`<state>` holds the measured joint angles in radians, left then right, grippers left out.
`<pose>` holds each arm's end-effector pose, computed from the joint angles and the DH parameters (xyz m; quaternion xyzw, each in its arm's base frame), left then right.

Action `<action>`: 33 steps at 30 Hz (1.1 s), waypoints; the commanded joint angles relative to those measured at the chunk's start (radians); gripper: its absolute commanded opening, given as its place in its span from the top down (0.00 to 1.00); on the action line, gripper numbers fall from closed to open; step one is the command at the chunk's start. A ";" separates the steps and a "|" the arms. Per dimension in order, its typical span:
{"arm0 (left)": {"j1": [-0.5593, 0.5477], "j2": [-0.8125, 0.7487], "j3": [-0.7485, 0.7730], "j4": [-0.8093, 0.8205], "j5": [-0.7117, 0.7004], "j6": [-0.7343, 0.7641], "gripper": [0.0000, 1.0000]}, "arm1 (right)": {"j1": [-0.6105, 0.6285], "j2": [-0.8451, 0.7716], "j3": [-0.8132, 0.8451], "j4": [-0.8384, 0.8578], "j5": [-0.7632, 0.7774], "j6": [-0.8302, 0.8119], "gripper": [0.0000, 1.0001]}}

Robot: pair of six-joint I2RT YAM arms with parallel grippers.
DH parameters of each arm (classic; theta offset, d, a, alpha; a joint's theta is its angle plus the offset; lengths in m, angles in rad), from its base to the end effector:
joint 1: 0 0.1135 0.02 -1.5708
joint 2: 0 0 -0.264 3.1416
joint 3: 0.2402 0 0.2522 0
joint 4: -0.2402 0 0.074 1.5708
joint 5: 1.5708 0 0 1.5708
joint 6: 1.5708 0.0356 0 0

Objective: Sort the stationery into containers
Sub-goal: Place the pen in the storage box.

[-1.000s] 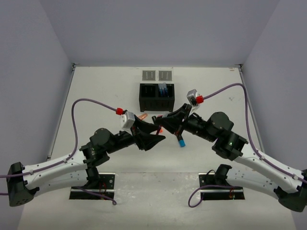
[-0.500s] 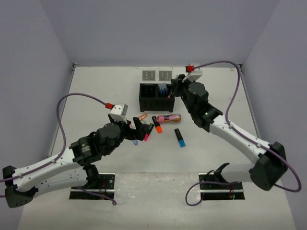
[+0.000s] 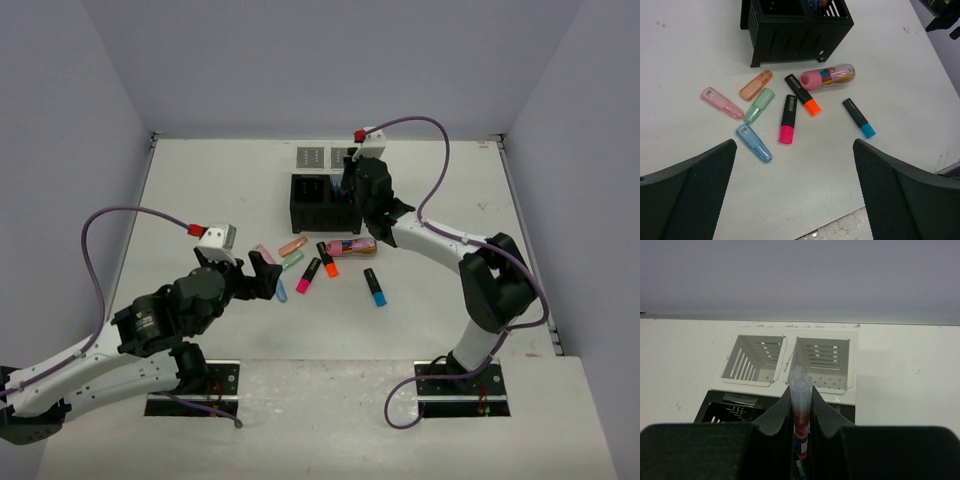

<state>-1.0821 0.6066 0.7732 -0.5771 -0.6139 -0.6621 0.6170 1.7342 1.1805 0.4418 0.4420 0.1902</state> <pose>0.0788 -0.1045 0.3226 0.0042 0.8143 -0.2375 0.5296 0.3419 0.2239 0.2844 -0.0113 0.7418 0.1051 0.6622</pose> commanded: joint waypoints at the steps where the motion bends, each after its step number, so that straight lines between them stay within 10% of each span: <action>1: 0.001 -0.018 0.032 -0.030 -0.022 -0.004 0.00 | 0.004 -0.016 -0.004 0.042 -0.027 0.046 0.84; 18: 0.001 0.036 0.014 -0.072 -0.074 -0.105 0.00 | 0.004 -0.067 0.030 -0.157 -0.072 0.074 0.53; 26: 0.001 0.109 0.026 -0.139 -0.174 -0.215 0.00 | 0.004 -0.281 -0.001 -0.366 -0.062 0.159 0.52; 33: 0.001 0.245 0.087 -0.120 -0.152 -0.223 0.00 | 0.003 -0.516 -0.135 -0.684 -0.116 0.193 0.28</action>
<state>-1.0821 0.7906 0.7904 -0.7045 -0.7330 -0.8336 0.6170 1.3445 1.1123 0.0353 0.3619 0.3424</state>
